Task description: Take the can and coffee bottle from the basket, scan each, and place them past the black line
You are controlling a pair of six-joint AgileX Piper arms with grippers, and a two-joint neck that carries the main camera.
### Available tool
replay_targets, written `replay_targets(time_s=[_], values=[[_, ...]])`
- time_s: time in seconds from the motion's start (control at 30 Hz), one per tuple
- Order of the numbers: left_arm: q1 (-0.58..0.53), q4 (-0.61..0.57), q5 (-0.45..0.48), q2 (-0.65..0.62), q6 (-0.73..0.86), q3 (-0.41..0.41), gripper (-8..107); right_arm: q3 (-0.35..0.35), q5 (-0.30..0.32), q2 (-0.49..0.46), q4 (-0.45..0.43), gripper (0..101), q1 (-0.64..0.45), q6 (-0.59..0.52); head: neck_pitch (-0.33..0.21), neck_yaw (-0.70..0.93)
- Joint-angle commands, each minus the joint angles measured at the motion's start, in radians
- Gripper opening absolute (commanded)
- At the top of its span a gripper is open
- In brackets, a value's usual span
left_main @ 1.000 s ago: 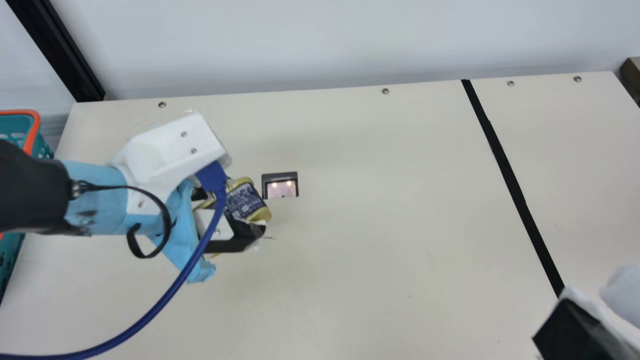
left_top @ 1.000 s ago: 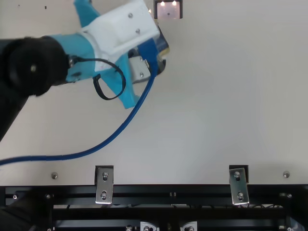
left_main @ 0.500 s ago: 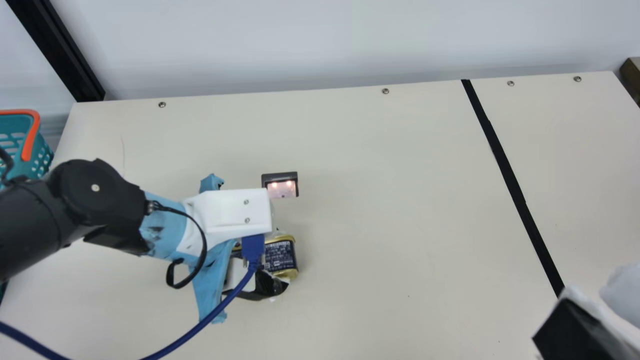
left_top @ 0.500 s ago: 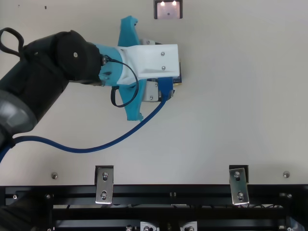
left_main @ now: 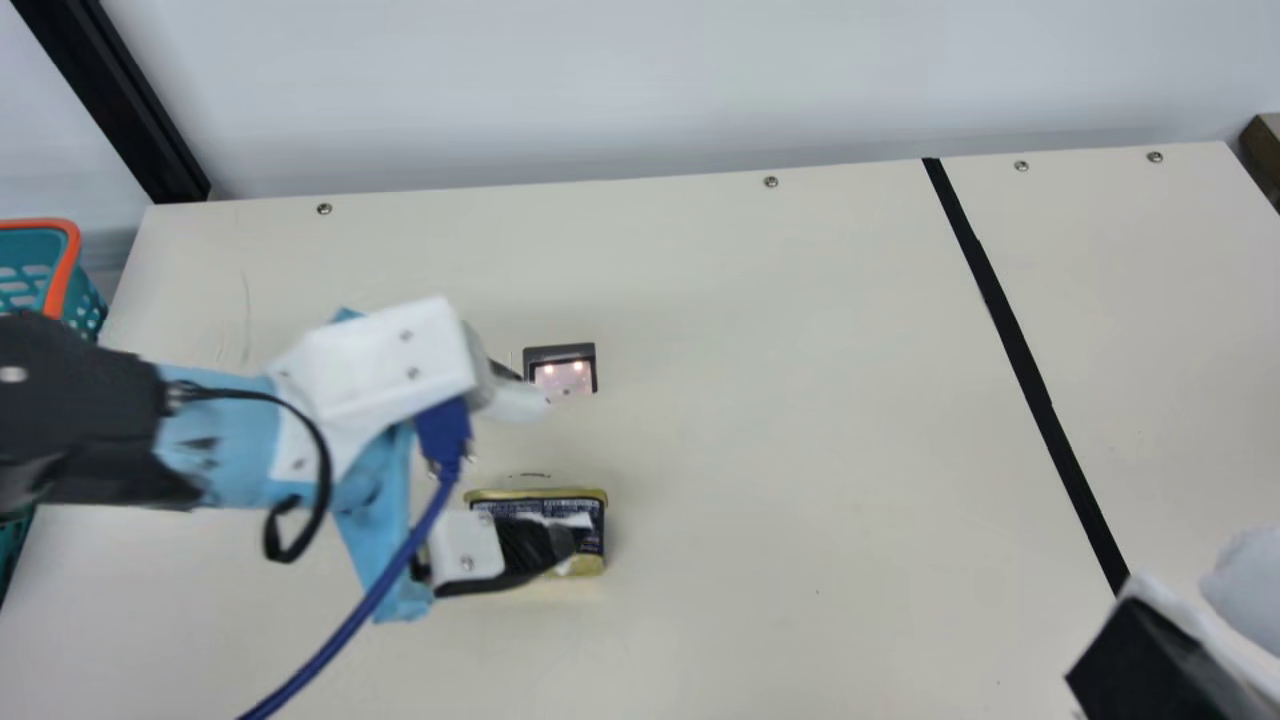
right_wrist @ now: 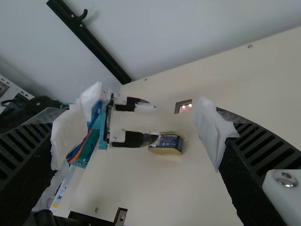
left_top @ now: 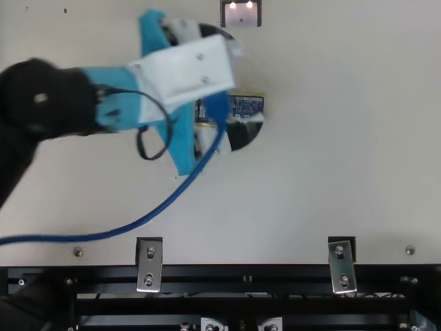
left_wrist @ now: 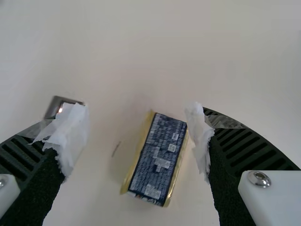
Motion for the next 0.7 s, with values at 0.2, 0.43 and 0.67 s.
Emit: replay_targets(time_s=[0.2,0.43,0.67], values=[[0.144,-0.201,-0.191,-0.263,-0.004,0.119,90,-0.004,-0.116,0.115,0.028,101,0.032,-0.087,-0.003,-0.01],[0.207,-0.398,-0.352,-0.449,0.092,0.214,90,-0.026,-0.236,0.29,0.04,101,0.086,-0.184,-0.003,-0.01],[0.217,-0.489,-0.413,-0.499,0.103,0.235,90,-0.032,-0.267,0.341,0.038,101,0.093,-0.208,-0.003,-0.01]])
